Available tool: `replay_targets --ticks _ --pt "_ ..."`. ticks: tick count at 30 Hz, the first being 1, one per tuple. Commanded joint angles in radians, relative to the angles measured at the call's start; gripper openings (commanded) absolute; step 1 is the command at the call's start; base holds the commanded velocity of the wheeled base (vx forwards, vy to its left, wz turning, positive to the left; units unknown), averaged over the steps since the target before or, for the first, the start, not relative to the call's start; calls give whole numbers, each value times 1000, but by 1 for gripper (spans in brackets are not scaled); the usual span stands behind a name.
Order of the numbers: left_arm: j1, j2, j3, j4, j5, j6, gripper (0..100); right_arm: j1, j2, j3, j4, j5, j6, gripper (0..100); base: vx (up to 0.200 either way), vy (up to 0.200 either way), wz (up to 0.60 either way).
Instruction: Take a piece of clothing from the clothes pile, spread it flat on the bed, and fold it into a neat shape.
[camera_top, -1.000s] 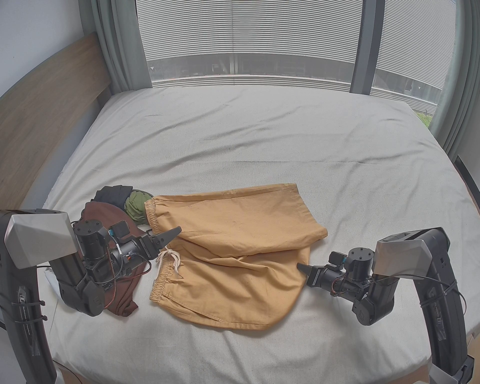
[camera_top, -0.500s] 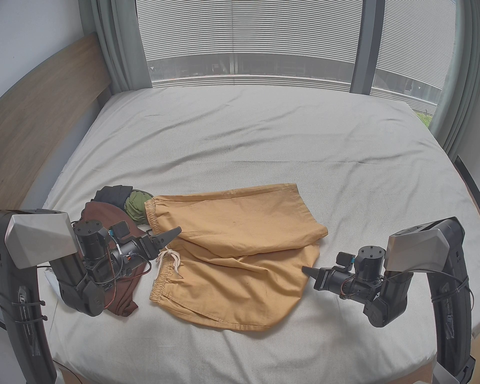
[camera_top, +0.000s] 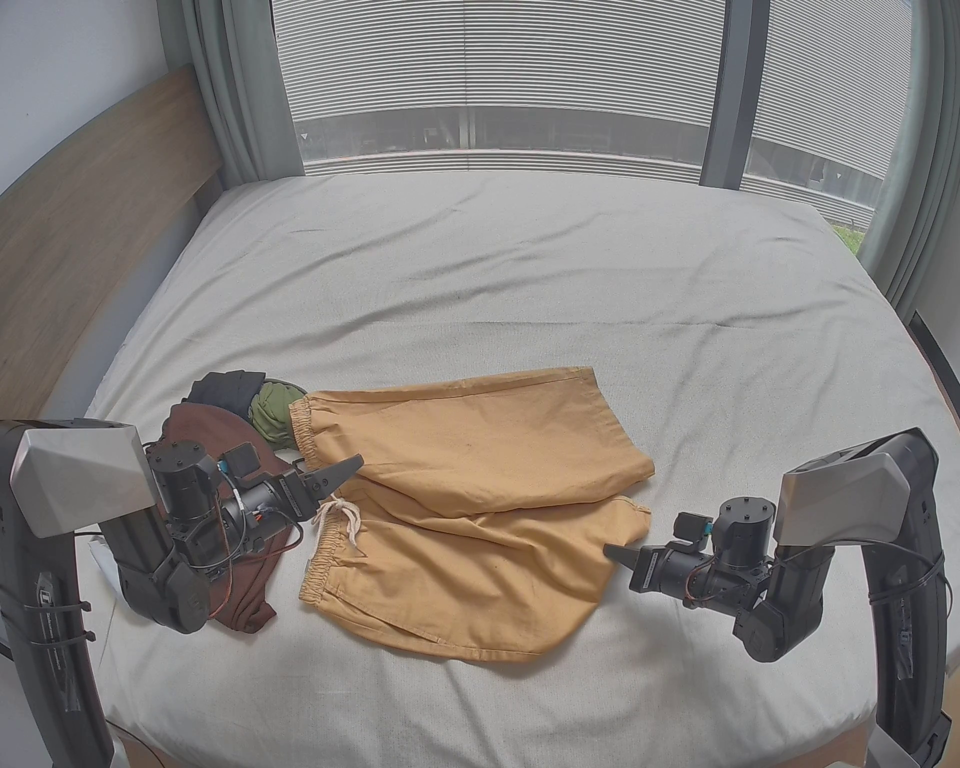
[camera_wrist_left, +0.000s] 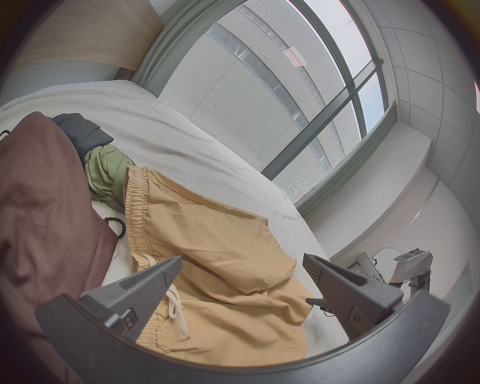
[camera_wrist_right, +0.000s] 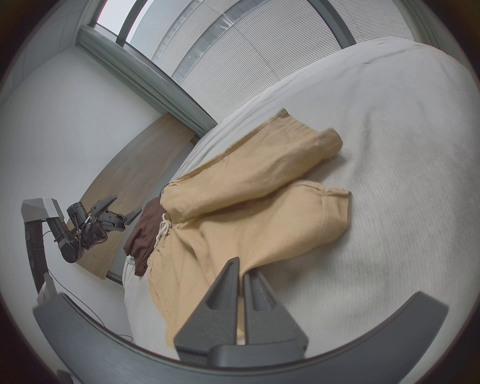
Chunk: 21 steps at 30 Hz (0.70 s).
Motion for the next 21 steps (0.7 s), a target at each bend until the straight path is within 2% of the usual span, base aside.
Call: replay_targets --ticks 1,21 --pt "-1 1 0 0 0 0 100 12 -19 -49 -3 0 0 0 0 0 0" --pt "-1 12 3 0 0 -2 100 65 98 -372 74 0 0 0 0 0 0"
